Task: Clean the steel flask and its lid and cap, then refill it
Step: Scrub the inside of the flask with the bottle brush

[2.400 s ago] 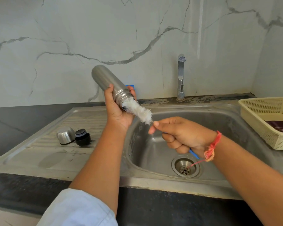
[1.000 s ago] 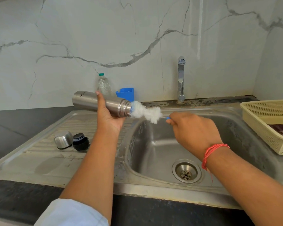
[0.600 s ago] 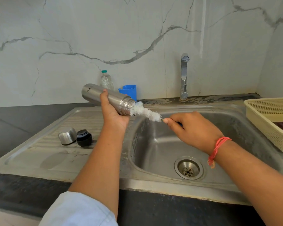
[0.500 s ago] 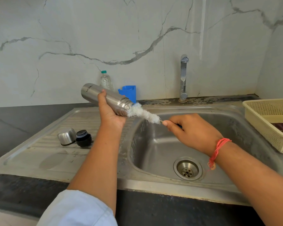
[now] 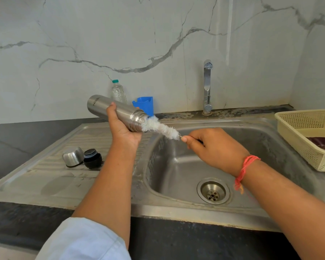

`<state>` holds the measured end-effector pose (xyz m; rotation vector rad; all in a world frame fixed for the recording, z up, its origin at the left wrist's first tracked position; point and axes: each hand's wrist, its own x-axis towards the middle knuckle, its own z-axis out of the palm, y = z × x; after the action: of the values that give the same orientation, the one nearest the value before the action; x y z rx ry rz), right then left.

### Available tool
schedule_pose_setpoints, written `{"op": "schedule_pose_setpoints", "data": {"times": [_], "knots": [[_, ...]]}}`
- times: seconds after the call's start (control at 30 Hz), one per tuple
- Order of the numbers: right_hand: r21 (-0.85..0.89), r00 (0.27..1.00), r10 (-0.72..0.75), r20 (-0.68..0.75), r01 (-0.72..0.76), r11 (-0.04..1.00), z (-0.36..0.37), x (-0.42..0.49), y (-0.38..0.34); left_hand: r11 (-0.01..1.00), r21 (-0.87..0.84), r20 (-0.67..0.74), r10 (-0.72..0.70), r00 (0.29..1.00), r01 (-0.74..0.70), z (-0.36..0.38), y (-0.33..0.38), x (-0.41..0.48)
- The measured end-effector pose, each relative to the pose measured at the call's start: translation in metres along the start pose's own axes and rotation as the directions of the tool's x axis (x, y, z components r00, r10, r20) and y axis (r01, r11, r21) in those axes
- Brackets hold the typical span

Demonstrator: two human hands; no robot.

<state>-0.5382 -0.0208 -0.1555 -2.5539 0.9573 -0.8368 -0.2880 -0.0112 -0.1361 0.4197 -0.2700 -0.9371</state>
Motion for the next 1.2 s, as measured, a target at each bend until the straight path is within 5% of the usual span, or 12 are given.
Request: {"op": "schedule_pose_setpoints", "data": {"times": [0.2,0.63,1.0,1.07,1.2], "knots": [[-0.007,0.995,0.099,-0.015,-0.099,0.995,0.008,0.003,-0.005,0.999,0.05,0.0,0.013,1.0,-0.013,0.013,-0.006,-0.005],[0.026,0.998,-0.037,-0.041,0.038,0.999,0.008,0.0,-0.016,0.996,0.093,0.054,0.003,0.999,-0.008,0.01,-0.002,-0.011],[0.321,0.993,0.087,0.082,-0.109,0.941,0.003,-0.002,-0.017,0.991,0.134,0.119,-0.013,0.993,-0.004,0.017,-0.011,-0.014],[0.469,0.981,0.117,0.155,-0.177,0.865,0.003,-0.004,-0.019,0.999,0.049,0.136,-0.015,0.991,0.008,0.018,-0.009,-0.014],[0.792,0.912,0.188,0.364,-0.409,0.453,0.016,0.004,-0.039,0.974,0.21,0.247,-0.132,0.96,0.08,0.029,-0.04,-0.035]]}}
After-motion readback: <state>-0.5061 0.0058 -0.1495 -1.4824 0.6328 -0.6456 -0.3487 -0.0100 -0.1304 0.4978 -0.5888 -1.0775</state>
